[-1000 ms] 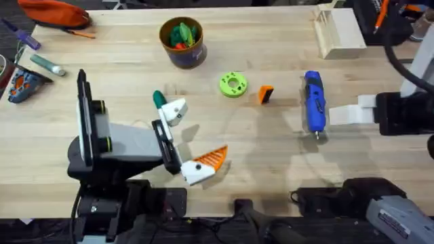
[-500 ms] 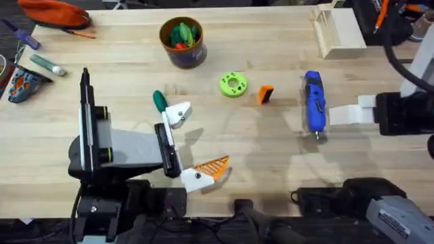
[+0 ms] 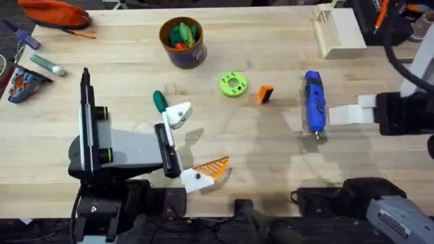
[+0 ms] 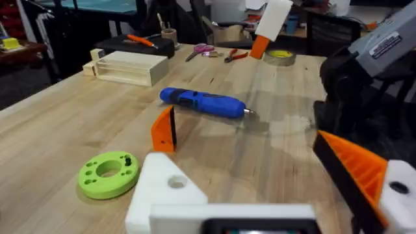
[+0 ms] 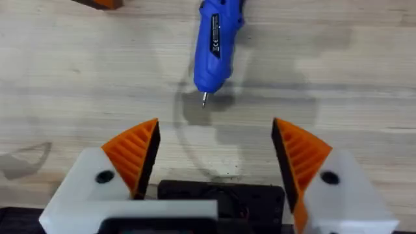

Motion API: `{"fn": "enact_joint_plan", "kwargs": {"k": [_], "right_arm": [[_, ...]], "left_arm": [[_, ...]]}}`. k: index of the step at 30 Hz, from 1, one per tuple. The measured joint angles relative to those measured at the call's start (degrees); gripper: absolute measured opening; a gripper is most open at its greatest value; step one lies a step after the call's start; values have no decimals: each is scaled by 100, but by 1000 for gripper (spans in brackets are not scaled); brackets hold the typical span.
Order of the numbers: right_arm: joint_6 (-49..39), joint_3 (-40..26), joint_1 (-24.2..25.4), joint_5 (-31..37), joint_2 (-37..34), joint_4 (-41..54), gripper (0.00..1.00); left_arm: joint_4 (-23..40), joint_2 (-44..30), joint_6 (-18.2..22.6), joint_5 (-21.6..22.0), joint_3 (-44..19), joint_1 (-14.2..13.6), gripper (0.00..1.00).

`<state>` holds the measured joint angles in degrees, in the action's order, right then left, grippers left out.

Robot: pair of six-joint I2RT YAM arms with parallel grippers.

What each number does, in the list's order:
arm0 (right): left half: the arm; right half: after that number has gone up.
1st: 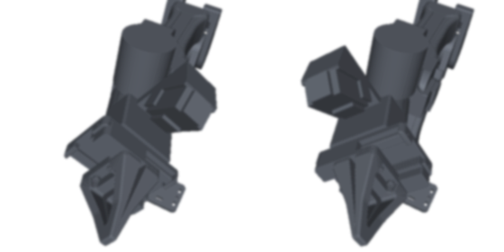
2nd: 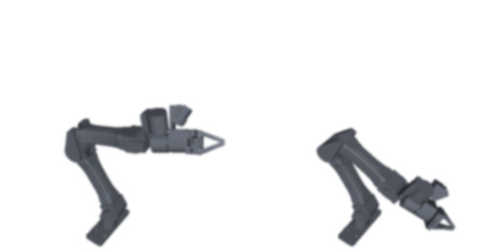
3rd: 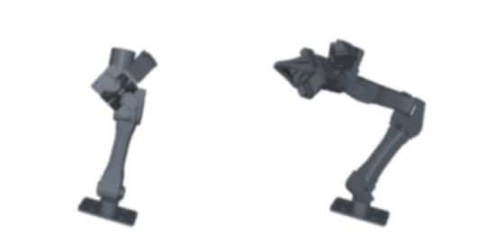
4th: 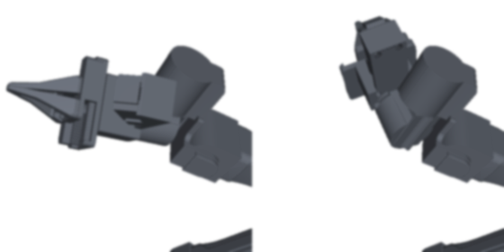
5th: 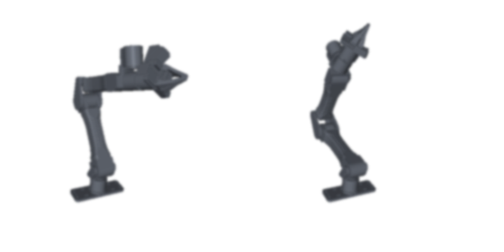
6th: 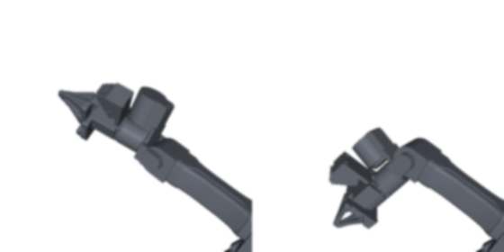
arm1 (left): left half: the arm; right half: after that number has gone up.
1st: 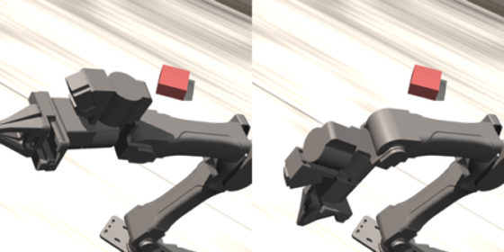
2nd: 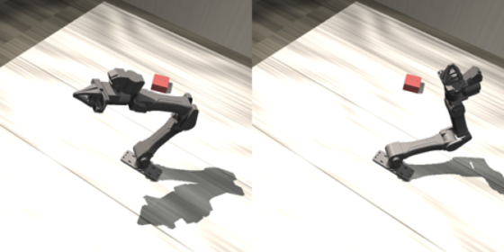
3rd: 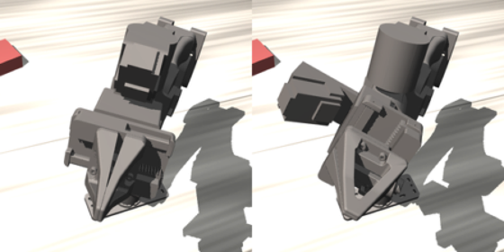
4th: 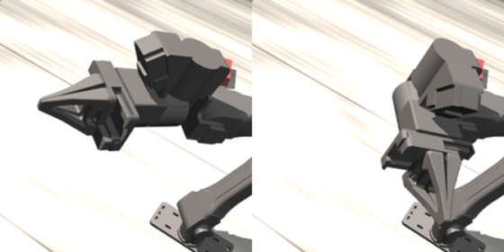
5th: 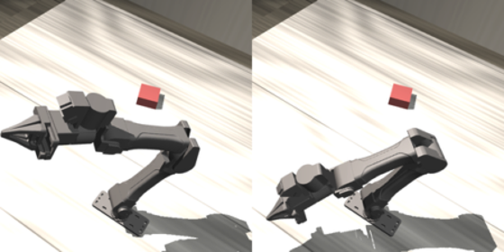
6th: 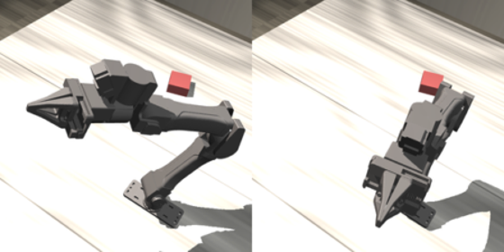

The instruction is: Pick up the gripper from the table and insert it into the empty holder that is missing its gripper. Then pick up a screw, insert it into the mounting hole, and use the screwdriver to tighten it. Finally, clean up the table by picking up the vegetable and placing it into the bucket.

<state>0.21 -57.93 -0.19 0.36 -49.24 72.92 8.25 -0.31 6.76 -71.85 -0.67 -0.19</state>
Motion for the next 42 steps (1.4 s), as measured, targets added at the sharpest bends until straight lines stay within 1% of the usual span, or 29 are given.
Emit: {"fn": "enact_joint_plan", "kwargs": {"k": [16, 18, 24, 27, 29, 34, 37, 38, 42], "right_arm": [[0, 0, 0, -32, -2, -69, 966], [7, 0, 0, -204, -2, -237, 966], [40, 0, 0, -1207, -2, -905, 967], [150, -3, 0, -1489, -50, -1208, 968], [282, -11, 0, -1563, -169, -1369, 968], [463, -143, -56, -1369, -781, -1269, 967], [521, -465, -295, -1070, -1274, -1127, 967], [542, -978, -715, -620, -1739, -1032, 967], [587, -1650, -1342, -140, -2265, -969, 968]], "left_arm": [[4, 2, 15, -17, 0, 0, 985], [4, 2, 15, -20, 0, 0, 985], [4, 1, 15, -20, 0, 0, 985], [7, 0, 15, -21, 0, 0, 986], [4, 0, 15, -22, 0, 0, 985], [7, 1, 15, -22, 0, 0, 985], [7, 0, 15, -22, 0, 0, 985], [9, 0, 15, -31, 0, 0, 985], [9, 0, 15, -37, 0, 0, 985]]}}
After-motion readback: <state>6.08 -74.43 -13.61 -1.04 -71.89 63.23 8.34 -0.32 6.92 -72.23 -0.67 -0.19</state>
